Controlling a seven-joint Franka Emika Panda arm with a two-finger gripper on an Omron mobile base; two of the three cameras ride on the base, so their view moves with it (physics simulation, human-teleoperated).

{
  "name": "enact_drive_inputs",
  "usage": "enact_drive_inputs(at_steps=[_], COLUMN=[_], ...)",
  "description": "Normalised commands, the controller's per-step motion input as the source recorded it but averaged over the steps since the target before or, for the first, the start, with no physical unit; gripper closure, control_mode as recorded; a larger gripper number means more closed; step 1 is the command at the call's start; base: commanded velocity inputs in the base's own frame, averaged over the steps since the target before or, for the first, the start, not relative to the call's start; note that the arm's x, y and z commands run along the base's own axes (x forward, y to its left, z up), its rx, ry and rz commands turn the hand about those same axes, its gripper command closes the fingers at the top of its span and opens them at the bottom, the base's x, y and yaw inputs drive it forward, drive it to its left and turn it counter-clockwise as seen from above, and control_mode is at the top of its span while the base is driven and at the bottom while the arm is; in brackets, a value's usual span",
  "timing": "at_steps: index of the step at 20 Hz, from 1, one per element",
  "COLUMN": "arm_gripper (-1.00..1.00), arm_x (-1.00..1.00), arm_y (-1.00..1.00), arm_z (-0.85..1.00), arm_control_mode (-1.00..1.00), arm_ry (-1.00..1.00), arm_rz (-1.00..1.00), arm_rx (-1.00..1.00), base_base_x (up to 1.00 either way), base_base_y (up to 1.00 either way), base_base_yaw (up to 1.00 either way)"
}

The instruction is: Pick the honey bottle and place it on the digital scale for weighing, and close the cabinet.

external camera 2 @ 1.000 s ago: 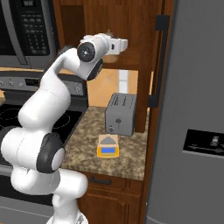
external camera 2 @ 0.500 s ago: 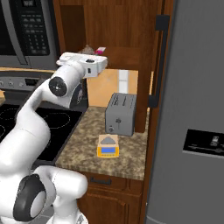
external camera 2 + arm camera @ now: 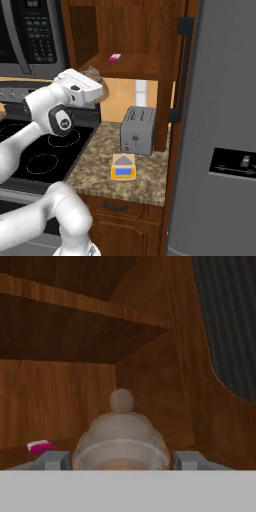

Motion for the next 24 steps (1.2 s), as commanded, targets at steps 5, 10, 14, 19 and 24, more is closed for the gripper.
enact_drive_inputs(at_steps=[5,10,14,19,24], arm_gripper=[1.0,1.0,1.0,1.0,1.0], arm_x=[-0.05,0.0,0.05,0.01,0.0], arm_y=[0.1,-0.02,-0.02,-0.25,-0.38], arm_z=[-0.13,-0.38,-0.3,-0.34,-0.46], arm_control_mode=[-1.0,-1.0,-1.0,-1.0,-1.0], arm_ry=[0.05,0.1,0.24,0.22,0.15], arm_rz=[-0.12,0.0,0.0,0.0,0.02], arm_rx=[0.25,0.13,0.0,0.0,0.0], base_base_x=[0.0,0.0,0.0,0.0,0.0], base_base_y=[0.0,0.0,0.0,0.0,0.0], base_base_yaw=[0.0,0.0,0.0,0.0,0.0])
